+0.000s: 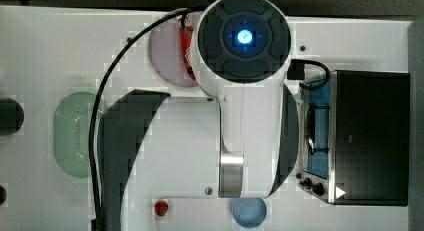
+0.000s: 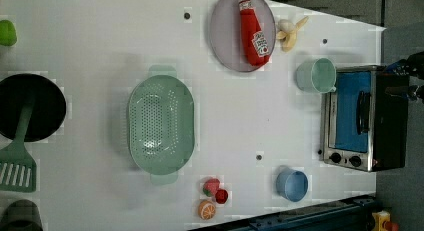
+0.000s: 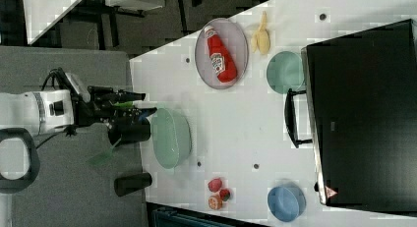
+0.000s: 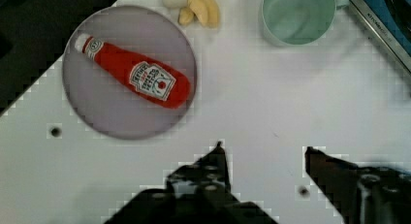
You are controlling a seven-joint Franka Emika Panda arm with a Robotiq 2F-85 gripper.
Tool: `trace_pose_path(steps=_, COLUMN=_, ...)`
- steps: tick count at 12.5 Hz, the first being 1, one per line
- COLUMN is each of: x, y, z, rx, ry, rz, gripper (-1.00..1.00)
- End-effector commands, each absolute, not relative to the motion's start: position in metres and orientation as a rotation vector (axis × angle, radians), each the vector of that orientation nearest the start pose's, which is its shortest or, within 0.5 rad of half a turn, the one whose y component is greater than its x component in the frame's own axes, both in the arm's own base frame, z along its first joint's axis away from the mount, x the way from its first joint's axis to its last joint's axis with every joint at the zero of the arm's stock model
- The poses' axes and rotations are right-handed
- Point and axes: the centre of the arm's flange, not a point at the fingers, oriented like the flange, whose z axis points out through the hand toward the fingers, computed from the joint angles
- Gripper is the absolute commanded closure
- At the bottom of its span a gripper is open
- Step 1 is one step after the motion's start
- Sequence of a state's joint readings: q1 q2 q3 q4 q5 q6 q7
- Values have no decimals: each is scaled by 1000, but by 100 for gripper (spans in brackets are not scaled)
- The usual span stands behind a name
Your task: Drag strainer left to right.
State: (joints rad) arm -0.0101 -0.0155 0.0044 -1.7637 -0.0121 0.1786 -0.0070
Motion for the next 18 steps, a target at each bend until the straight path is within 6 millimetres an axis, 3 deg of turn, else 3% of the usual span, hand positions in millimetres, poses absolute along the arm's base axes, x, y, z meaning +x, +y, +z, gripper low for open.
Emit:
trace_pose_path(steps=1, x=476, y=-35, z=642, rx=-2788, ry=1469, rz=-28, gripper=-60)
trace_pose_path(steps=3, x=478, y=-21, z=643, rx=-2798, ry=1429, rz=-38, gripper=-99)
trace_pose_path(steps=4, x=479, y=-1, z=642, rx=-2812, ry=1377, rz=-27, gripper=-100)
trace_pose_path(steps=8, x=476, y=113, z=626, rx=-2914, ry=1193, rz=13, gripper=-100)
trace_pose_path(steps=11, x=467, y=194, z=600, rx=-2872, ry=1368, rz=20, gripper=-100)
trace_pose_path(steps=14, x=462, y=262, z=556, rx=-2706, ry=1678, rz=22, gripper=-100)
trace_pose_path(steps=16, x=461, y=299, z=514, rx=-2555, ry=1870, rz=32, gripper=-100)
trace_pose_path(steps=18, x=462, y=323, z=464, rx=-2409, ry=2005, rz=33, gripper=-100)
